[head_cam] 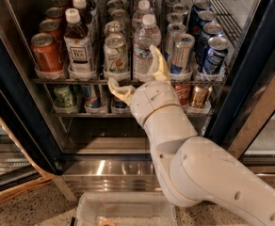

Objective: Pick water bottle from top shelf of fridge

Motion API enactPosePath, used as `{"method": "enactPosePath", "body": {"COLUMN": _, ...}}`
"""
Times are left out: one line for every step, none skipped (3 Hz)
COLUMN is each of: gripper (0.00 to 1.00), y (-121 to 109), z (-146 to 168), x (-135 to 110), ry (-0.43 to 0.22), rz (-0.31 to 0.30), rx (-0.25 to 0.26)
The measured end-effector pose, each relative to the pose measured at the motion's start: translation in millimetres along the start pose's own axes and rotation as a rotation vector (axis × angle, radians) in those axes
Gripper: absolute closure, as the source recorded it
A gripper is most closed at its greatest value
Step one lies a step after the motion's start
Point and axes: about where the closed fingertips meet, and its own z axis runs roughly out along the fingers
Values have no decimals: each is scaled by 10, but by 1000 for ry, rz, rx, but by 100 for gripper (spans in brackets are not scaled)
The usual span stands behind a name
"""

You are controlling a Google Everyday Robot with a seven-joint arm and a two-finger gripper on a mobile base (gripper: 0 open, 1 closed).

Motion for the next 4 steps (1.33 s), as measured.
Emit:
{"method": "enactPosePath", "body": {"gripper": 32, "y": -126, "z": -103, "x": 5, "ry": 15, "rz": -24, "rx": 84}}
{"method": "enactPosePath", "body": {"gripper": 24, "y": -292, "z": -135, "x": 68, "ry": 57, "rz": -51, "rx": 99}}
{"method": "enactPosePath", "body": {"gripper": 31, "y": -264, "z": -55, "x": 236, "ry": 115, "rz": -19, "rx": 10}}
{"method": "enactPosePath", "body": {"gripper": 31, "y": -215, "z": 36, "x": 352, "ry": 150, "rz": -33, "rx": -88}}
